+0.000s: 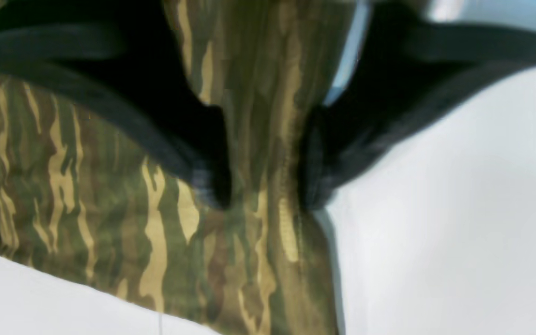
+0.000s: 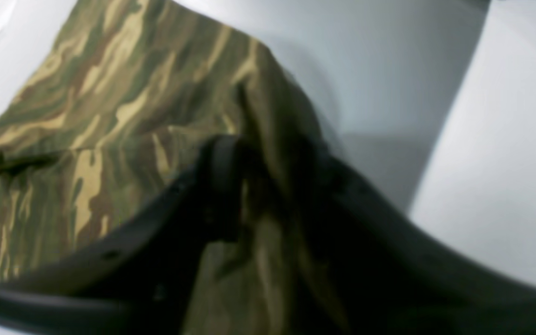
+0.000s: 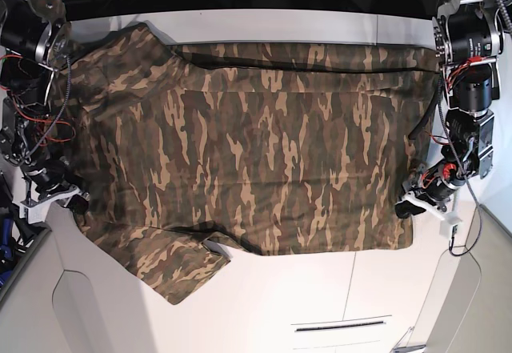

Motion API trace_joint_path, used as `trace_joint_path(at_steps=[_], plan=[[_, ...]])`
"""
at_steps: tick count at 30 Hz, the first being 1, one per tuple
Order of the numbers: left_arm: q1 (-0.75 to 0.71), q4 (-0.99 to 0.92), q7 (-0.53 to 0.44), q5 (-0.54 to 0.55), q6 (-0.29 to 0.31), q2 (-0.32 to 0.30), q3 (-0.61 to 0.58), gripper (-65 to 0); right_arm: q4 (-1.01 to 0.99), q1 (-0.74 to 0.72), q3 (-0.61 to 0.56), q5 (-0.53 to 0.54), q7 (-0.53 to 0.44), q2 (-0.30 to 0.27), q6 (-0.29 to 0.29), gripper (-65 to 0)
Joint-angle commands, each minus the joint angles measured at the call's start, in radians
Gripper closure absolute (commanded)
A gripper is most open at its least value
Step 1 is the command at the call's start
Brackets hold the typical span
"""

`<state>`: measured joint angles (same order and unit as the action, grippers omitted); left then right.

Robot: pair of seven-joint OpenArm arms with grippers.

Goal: Fold the T-shirt properly
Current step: 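Move both grippers to the hem corners and grasp them, then fold the hem over toward the shoulder edge with both grippers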

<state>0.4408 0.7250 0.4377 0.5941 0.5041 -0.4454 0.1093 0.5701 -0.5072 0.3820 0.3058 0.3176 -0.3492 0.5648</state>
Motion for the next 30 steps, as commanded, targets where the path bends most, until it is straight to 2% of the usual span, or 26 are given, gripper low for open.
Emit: trace_joint_path(at_steps=[1,3,4,7,12,16,21,27,30], plan=[[0.027,0.011,-0.014,0.011,0.004,-0.015,0.001,-13.7,0.009,-0.016,0.000,-0.007,0.011,-0.011,0.001,-13.3],[0.028,0.011,-0.015,0.011,0.004,-0.015,0.001,-2.5,0.017,-0.016,0.000,-0.007,0.011,-0.011,0.001,-2.3],[0.028,0.011,-0.015,0.011,0.005,-0.015,0.001,0.0,0.022,-0.016,0.000,-0.007,0.011,-0.011,0.001,0.0],[0.030,0.011,-0.015,0.011,0.019,-0.016,0.001,0.0,0.042,-0.016,0.000,-0.011,0.013,-0.016,0.018,0.0],[0.034,0.016,-0.013,0.011,0.143,-0.024,0.002,0.0,0.092,-0.016,0.000,-0.010,0.040,-0.019,0.018,0.0],[0.033,0.016,0.016,0.029,0.194,-0.026,0.001,0.0,0.128,-0.016,0.000,0.017,0.106,-0.019,0.019,0.0],[0.033,0.039,0.055,0.090,0.194,-0.038,0.002,0.0,0.169,-0.016,0.000,0.063,0.196,-0.020,0.019,0.0],[0.032,0.088,0.190,0.163,0.194,-0.060,0.002,0.0,0.219,-0.015,0.000,0.113,0.313,-0.025,0.019,0.0],[0.021,0.120,0.204,0.190,0.194,-0.079,0.002,0.0,0.235,-0.010,0.000,0.155,0.352,-0.035,0.019,0.0]])
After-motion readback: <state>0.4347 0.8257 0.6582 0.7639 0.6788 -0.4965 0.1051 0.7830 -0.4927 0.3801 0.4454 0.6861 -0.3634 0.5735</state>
